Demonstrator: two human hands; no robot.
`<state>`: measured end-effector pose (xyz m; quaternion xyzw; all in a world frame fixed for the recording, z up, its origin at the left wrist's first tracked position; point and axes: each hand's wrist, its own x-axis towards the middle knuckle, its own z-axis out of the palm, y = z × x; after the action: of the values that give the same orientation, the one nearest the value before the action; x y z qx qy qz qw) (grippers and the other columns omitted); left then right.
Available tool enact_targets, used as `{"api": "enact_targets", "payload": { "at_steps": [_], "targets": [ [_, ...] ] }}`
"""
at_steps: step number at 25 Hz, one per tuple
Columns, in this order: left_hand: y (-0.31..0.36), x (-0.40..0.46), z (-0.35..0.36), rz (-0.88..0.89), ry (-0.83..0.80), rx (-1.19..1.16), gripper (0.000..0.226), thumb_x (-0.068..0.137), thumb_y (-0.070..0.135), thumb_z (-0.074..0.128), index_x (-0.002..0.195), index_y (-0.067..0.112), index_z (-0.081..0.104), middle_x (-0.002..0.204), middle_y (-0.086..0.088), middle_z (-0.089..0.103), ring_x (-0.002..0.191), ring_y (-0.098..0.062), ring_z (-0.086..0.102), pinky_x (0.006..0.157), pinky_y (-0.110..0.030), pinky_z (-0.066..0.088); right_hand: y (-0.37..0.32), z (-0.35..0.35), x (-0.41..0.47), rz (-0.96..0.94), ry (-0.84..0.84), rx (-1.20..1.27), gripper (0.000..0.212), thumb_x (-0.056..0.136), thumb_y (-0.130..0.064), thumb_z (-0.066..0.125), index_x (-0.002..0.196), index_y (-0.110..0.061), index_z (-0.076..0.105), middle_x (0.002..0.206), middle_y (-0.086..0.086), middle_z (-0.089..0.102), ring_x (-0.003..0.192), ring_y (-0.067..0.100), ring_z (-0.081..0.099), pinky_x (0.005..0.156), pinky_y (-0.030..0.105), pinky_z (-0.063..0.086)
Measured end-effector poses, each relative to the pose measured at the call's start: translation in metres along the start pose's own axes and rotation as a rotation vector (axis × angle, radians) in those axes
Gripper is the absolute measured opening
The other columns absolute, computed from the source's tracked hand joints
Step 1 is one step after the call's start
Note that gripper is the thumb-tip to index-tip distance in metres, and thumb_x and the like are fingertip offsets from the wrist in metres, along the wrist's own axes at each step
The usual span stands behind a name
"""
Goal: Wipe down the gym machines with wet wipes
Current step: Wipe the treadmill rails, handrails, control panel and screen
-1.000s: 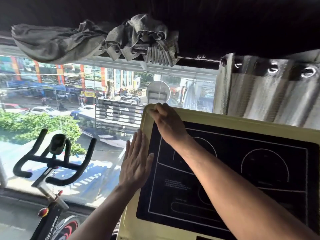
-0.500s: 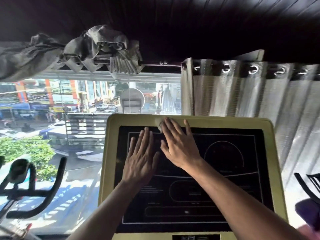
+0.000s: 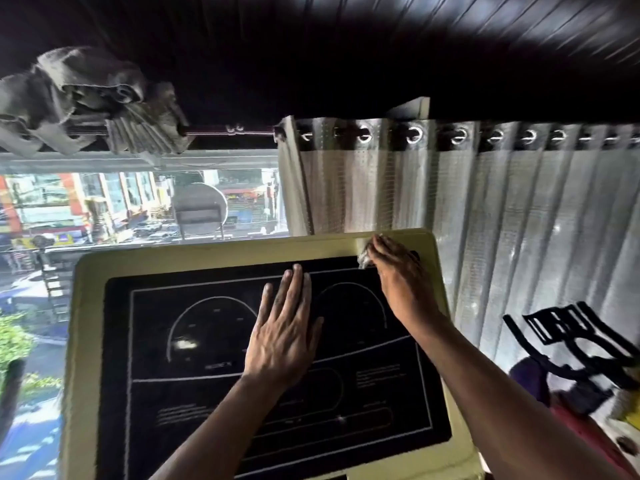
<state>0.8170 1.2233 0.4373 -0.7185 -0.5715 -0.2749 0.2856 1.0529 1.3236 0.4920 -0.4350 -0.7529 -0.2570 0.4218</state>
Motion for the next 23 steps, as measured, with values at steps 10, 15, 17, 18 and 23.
{"api": "enact_targets", "payload": {
  "at_steps": [10, 15, 17, 18, 23],
  "targets": [
    [0.099, 0.018, 0.040, 0.042, -0.034, 0.035, 0.072, 0.106, 0.048, 0.035, 0.162, 0.006, 0.022, 0.172, -0.012, 0.010, 0.160, -0.024, 0.007, 0.129, -0.049, 0.008, 0.080, -0.042, 0.009, -0.005, -0.052, 0.019, 0.013, 0.091, -0.006, 0.069, 0.097, -0.018, 0.068, 0.104, -0.004, 0.063, 0.095, 0.019, 0.056, 0.063, 0.039, 0.058],
    [0.101, 0.014, 0.045, 0.032, -0.028, 0.102, 0.072, 0.107, 0.046, 0.037, 0.162, 0.004, 0.020, 0.173, -0.012, 0.007, 0.160, -0.024, 0.007, 0.130, -0.048, 0.010, 0.094, -0.036, 0.009, -0.104, -0.063, 0.090, 0.024, 0.091, 0.001, 0.063, 0.110, -0.013, 0.067, 0.109, 0.002, 0.063, 0.099, 0.023, 0.054, 0.067, 0.037, 0.057],
    [0.103, 0.014, 0.045, 0.023, -0.027, 0.103, 0.071, 0.107, 0.045, 0.036, 0.163, 0.005, 0.018, 0.173, -0.011, 0.007, 0.160, -0.023, 0.006, 0.130, -0.048, 0.011, 0.101, -0.034, 0.006, -0.156, -0.040, 0.118, 0.015, 0.092, -0.001, 0.064, 0.105, -0.007, 0.069, 0.104, 0.007, 0.061, 0.096, 0.026, 0.056, 0.066, 0.037, 0.058],
    [0.103, 0.014, 0.045, 0.022, -0.029, 0.101, 0.071, 0.107, 0.045, 0.036, 0.163, 0.005, 0.018, 0.173, -0.011, 0.007, 0.160, -0.023, 0.006, 0.130, -0.048, 0.011, 0.104, -0.032, 0.003, -0.166, -0.037, 0.138, 0.012, 0.092, -0.001, 0.064, 0.103, -0.004, 0.068, 0.103, 0.009, 0.059, 0.093, 0.028, 0.058, 0.065, 0.036, 0.057],
    [0.105, 0.014, 0.041, 0.007, -0.032, 0.103, 0.070, 0.107, 0.044, 0.036, 0.163, 0.006, 0.019, 0.173, -0.010, 0.009, 0.160, -0.021, 0.006, 0.130, -0.047, 0.009, 0.108, -0.032, -0.033, -0.154, -0.062, 0.255, 0.011, 0.090, 0.003, 0.066, 0.099, -0.004, 0.067, 0.101, 0.012, 0.061, 0.080, 0.031, 0.066, 0.066, 0.040, 0.058]
  ]
}}
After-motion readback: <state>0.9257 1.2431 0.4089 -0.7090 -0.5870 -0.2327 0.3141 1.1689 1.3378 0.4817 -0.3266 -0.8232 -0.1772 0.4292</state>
